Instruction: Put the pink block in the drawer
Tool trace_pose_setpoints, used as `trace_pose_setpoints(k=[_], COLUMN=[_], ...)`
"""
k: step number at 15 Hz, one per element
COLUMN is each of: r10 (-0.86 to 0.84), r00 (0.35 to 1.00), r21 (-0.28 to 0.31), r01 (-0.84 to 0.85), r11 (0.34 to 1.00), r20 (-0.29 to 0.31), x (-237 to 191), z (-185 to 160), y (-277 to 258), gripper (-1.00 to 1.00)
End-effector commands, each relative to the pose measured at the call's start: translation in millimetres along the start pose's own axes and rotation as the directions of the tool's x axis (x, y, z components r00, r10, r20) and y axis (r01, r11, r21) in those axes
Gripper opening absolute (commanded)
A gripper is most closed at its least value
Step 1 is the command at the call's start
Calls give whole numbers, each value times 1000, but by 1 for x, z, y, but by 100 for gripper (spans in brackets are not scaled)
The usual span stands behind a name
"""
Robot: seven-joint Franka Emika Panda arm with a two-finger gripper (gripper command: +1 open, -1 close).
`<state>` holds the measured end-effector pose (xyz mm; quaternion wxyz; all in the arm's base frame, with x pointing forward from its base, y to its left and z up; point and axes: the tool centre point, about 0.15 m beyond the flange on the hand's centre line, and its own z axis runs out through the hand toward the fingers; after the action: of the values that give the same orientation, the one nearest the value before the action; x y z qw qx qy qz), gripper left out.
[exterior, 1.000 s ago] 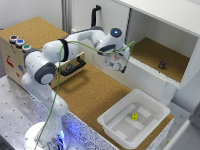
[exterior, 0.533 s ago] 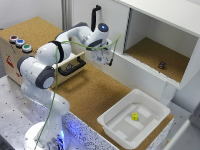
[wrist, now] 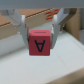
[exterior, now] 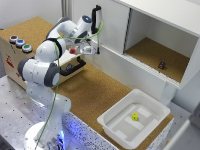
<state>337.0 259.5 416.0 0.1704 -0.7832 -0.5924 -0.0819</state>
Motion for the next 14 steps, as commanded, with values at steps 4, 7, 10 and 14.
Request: trace_pose_setpoints(k=[4,7,10,14], r10=[-354,-353,-342,-308], r00=[920,924,932,941], r21=[279,300,296,247], r01=[300,299,296,268], r11=[912,906,908,931], r20=[170,144,116,138], x=[55,48,40,32], z=[70,77,86,100], y=[-38,-55,-75,-91], gripper=[-100,-100,-100,-100])
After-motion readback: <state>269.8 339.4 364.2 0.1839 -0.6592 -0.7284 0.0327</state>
